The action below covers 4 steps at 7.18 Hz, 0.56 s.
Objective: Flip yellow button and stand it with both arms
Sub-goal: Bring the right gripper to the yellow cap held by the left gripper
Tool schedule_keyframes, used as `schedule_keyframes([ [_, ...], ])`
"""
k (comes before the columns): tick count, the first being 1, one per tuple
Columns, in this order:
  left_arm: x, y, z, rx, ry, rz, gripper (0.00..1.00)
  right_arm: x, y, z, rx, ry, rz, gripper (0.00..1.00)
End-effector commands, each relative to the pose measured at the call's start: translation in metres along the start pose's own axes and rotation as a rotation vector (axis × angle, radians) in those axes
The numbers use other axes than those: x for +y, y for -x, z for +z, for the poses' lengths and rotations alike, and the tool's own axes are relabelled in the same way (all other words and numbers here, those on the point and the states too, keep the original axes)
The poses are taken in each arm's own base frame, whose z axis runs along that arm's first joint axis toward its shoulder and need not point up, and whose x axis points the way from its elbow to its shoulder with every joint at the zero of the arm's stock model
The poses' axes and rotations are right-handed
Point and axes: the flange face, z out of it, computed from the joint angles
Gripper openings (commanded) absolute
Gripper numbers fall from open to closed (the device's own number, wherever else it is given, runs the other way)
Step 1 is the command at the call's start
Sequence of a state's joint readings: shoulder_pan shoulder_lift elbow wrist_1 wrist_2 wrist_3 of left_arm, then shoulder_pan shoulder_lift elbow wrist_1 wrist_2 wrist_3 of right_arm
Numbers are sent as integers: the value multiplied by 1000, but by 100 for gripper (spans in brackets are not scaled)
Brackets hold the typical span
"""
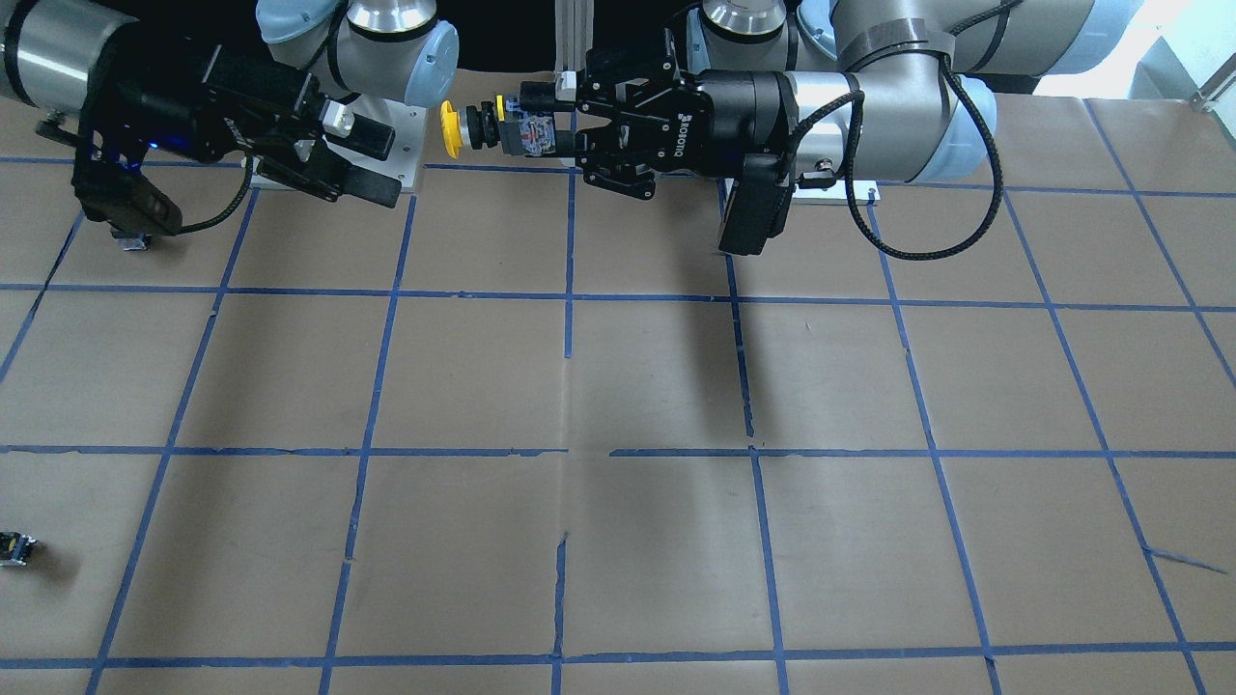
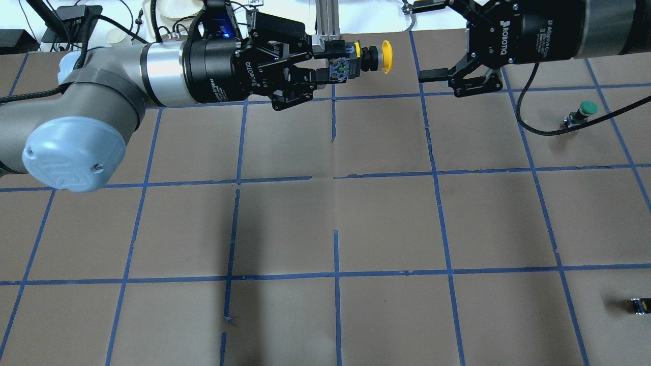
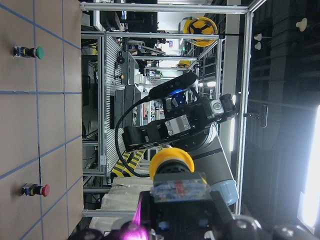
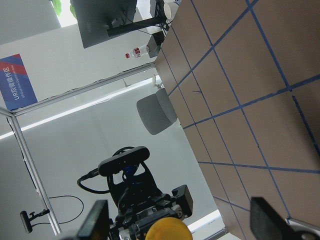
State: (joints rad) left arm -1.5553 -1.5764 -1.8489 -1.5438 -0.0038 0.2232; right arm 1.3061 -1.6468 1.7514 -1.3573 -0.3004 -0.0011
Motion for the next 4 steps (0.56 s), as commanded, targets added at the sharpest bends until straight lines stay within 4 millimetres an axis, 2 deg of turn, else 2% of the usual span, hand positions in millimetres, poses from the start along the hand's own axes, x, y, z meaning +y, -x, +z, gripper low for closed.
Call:
schedule_keyframes([
  [1, 0, -1, 0, -1, 0, 3, 21, 17, 2, 24, 13, 51, 6, 99],
  [4, 1, -2, 0, -1, 0, 7, 21, 25, 12, 25, -31, 54, -3, 85],
])
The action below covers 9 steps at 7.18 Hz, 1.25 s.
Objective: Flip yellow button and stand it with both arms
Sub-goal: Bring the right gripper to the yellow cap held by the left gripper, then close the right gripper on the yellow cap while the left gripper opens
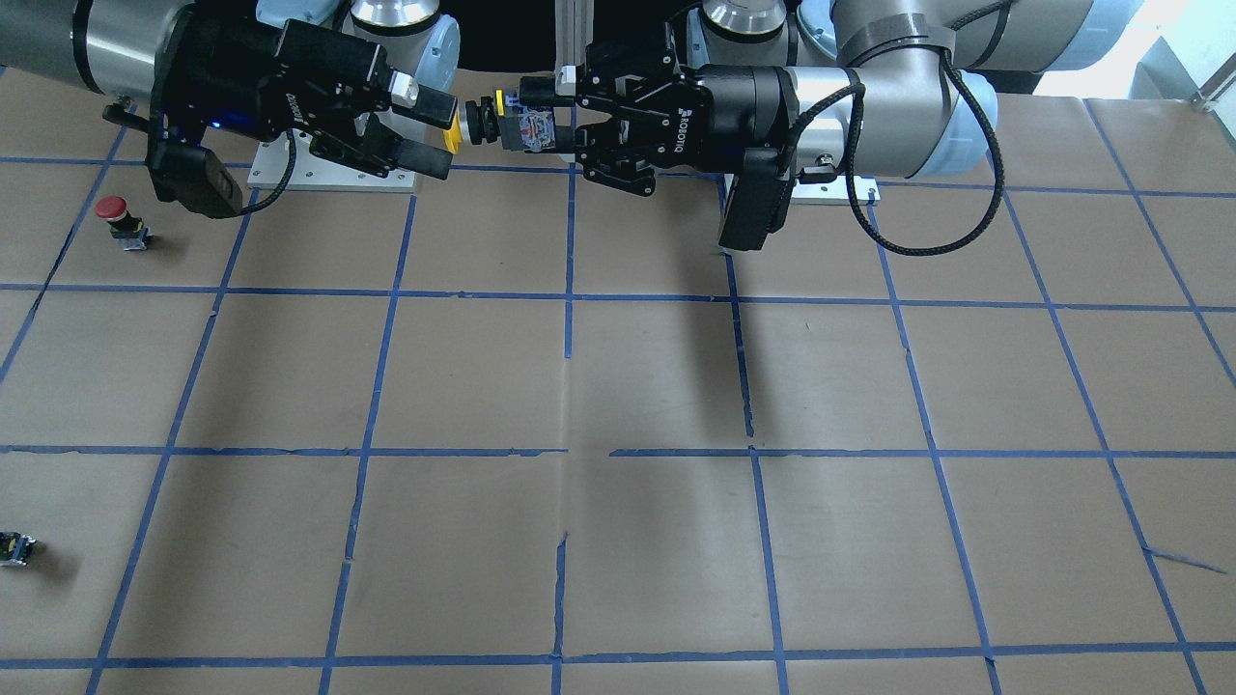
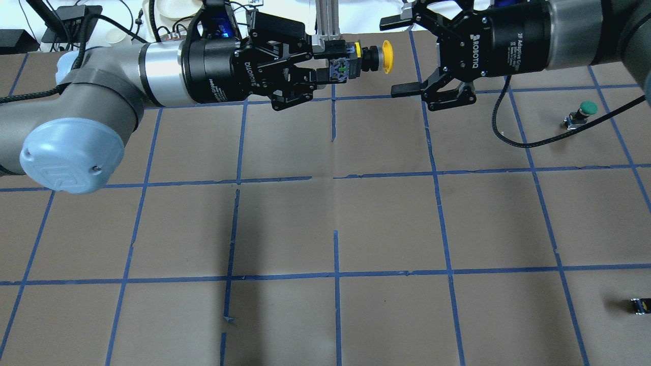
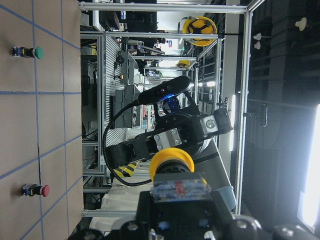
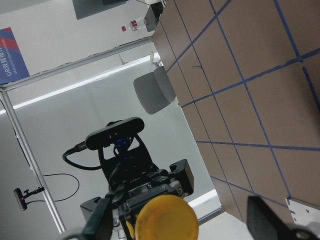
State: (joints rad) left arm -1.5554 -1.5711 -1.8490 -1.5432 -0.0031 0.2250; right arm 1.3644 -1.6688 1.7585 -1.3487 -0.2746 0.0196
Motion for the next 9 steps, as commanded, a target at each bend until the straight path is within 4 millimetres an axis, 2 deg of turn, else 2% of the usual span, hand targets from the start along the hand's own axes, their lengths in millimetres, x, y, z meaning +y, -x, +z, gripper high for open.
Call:
schedule_keyframes([
  [1, 0, -1, 0, 1, 0, 1, 21, 0, 5, 0, -23, 0, -3, 66],
  [3, 1, -3, 0, 1, 0, 4, 21, -1, 3, -1, -22, -1, -4, 30],
  [4, 1, -3, 0, 1, 0, 4, 21, -1, 3, -2, -10, -3, -6, 24],
  [6, 1, -3, 0, -1, 0, 4, 24, 3, 4, -2, -4, -5, -10, 22],
  [7, 1, -3, 0, -12, 2, -33, 58, 4, 5, -2, -4, -5, -11, 22],
  [8, 0, -7, 0, -12, 2, -35, 99, 4, 6, -2, -3, -4, -13, 22],
  [9, -1, -8, -1, -11, 0, -61, 100, 5, 8, -3, -5, -7, -19, 22],
])
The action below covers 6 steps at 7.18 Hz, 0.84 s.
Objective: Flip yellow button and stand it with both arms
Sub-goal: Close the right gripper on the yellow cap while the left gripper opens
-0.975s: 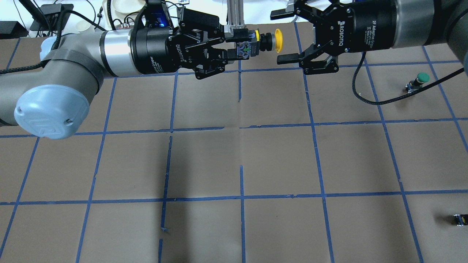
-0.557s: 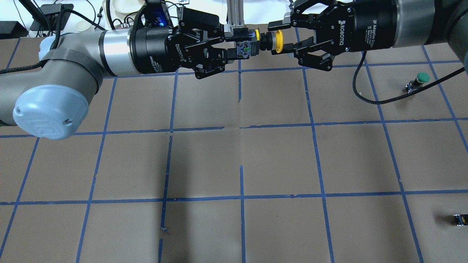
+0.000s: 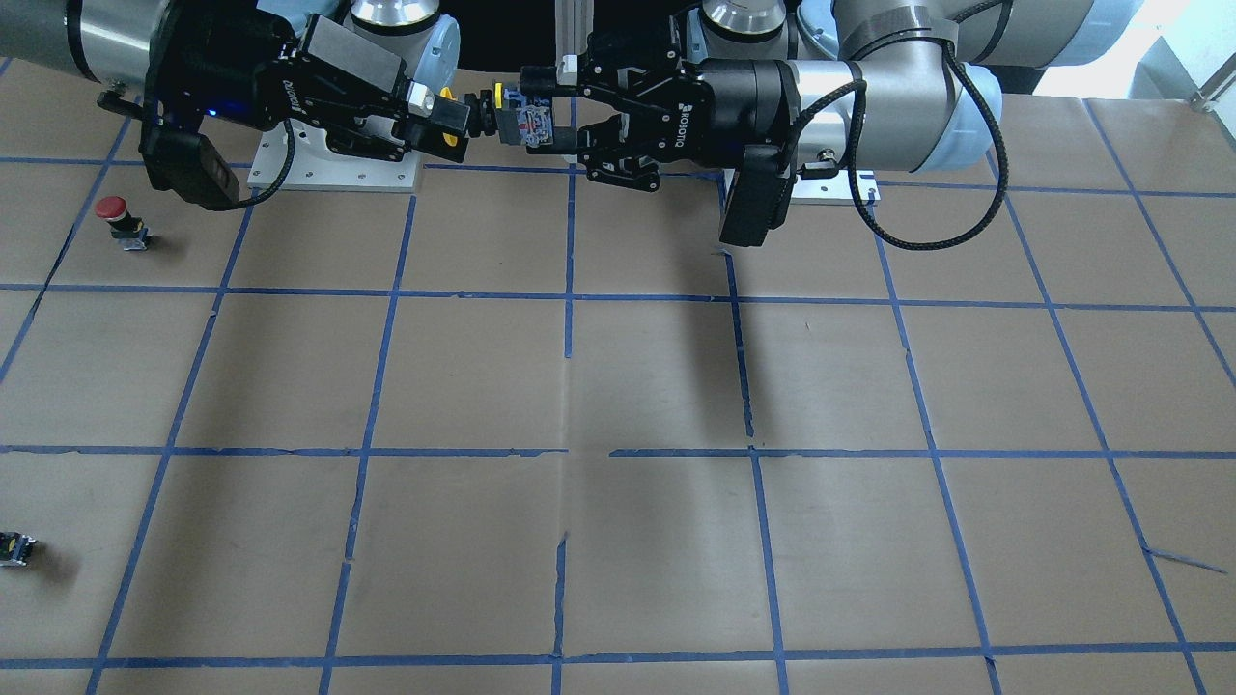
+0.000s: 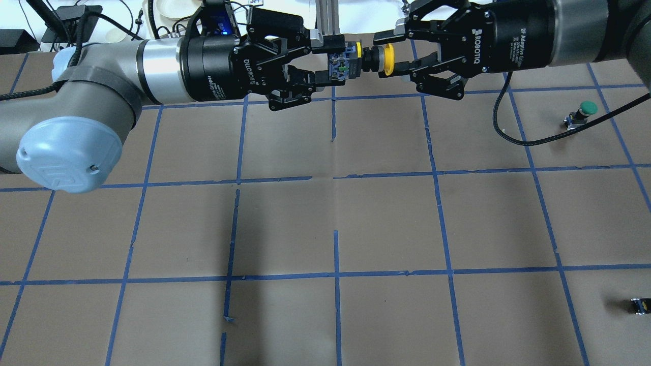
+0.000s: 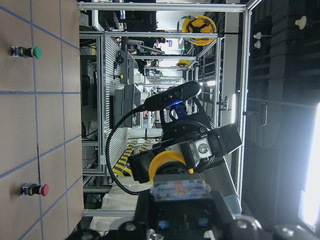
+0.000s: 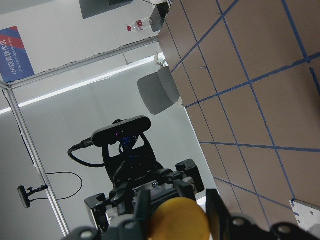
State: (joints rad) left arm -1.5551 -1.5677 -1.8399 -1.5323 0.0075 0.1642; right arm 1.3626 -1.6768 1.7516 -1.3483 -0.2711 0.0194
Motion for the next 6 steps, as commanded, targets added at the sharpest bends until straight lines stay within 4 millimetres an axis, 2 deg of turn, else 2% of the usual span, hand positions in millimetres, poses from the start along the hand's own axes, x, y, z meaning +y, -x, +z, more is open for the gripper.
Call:
schedule_keyframes([
  [1, -2, -4, -1, -1, -3, -47, 100, -1, 1, -3, 0, -7, -3, 23],
  [2, -4, -4, -6, -3, -13, -76, 100, 0, 0, -4, 22, -10, -16, 23],
  [3, -6, -7, -12, -4, -24, -89, 100, 11, -1, -7, 116, -18, -59, 24],
  [4, -12, -7, -22, -23, -45, -93, 100, 32, -2, -11, 226, -34, -109, 24],
  [5, -19, 5, -28, -156, -56, -92, 100, 47, -18, -21, 472, -30, -236, 24],
  [6, -28, 2, -31, -210, -79, -72, 100, 46, -30, -27, 605, -5, -302, 24],
])
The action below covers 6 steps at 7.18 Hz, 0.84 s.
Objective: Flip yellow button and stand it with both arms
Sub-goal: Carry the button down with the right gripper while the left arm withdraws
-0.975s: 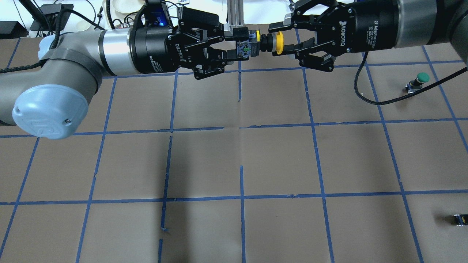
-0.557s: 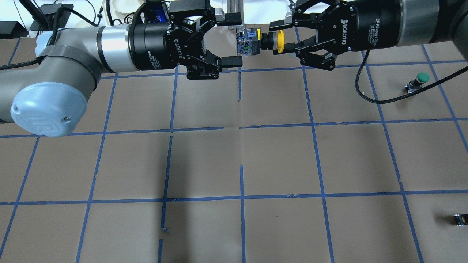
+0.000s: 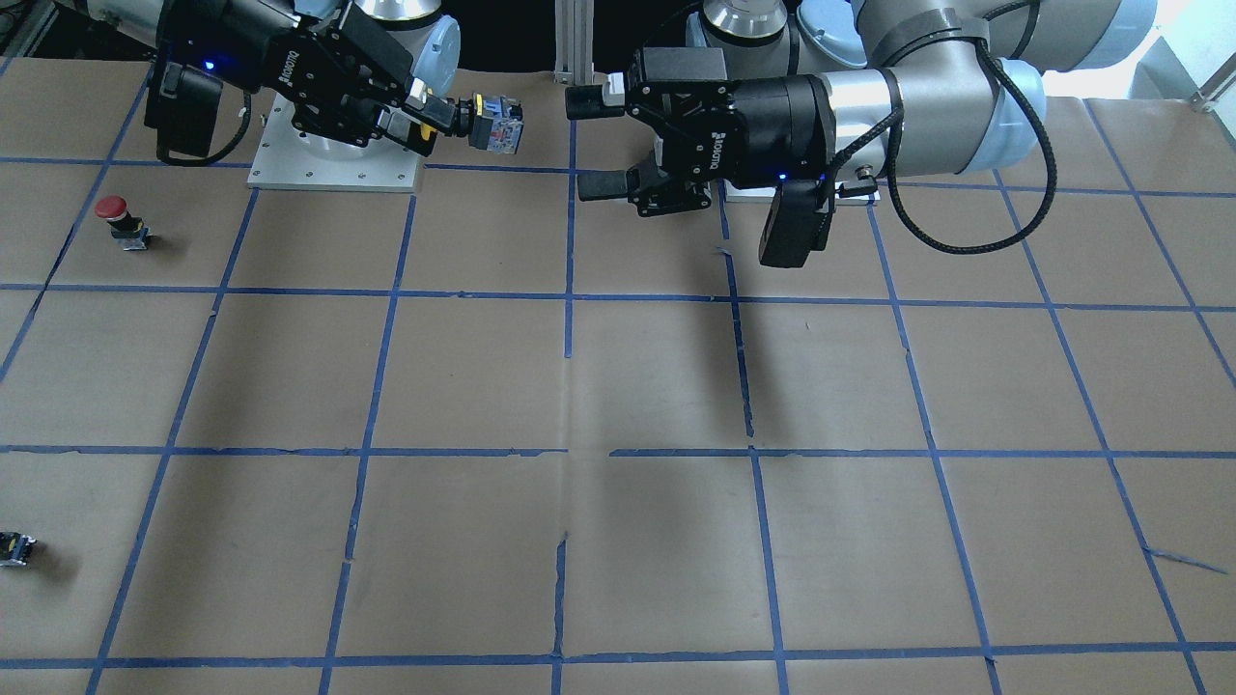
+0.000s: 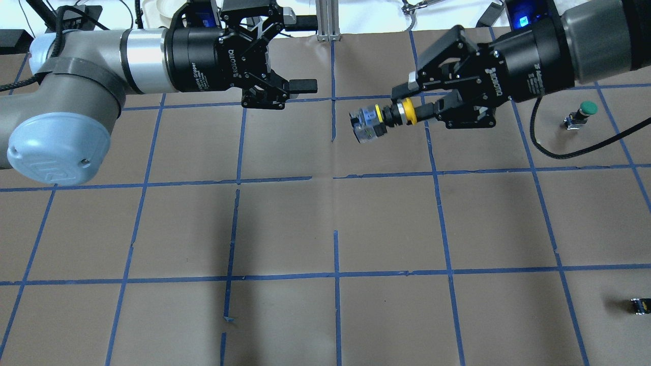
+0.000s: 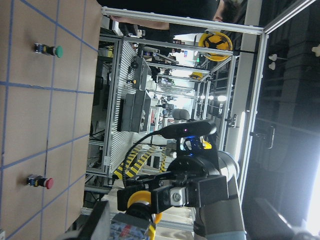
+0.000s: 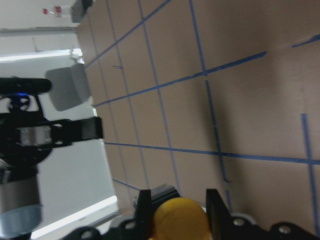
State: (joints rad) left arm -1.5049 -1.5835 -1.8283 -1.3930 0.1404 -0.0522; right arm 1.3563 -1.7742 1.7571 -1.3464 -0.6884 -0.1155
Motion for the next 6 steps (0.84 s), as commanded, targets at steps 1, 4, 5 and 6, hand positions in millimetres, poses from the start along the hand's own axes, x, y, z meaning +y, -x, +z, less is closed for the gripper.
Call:
schedule_keyframes([
  [1, -22, 13, -7, -191, -61, -12, 100, 10, -32, -5, 344, 72, -252, 23],
  [4, -80, 51, -23, -593, -156, 19, 100, -10, -133, 19, 783, 111, -575, 21],
  [5, -100, 53, -31, -761, -191, 32, 100, -10, -162, 30, 840, 112, -673, 21],
  [6, -105, 45, -40, -875, -215, 35, 100, -12, -197, 20, 896, 137, -755, 20],
])
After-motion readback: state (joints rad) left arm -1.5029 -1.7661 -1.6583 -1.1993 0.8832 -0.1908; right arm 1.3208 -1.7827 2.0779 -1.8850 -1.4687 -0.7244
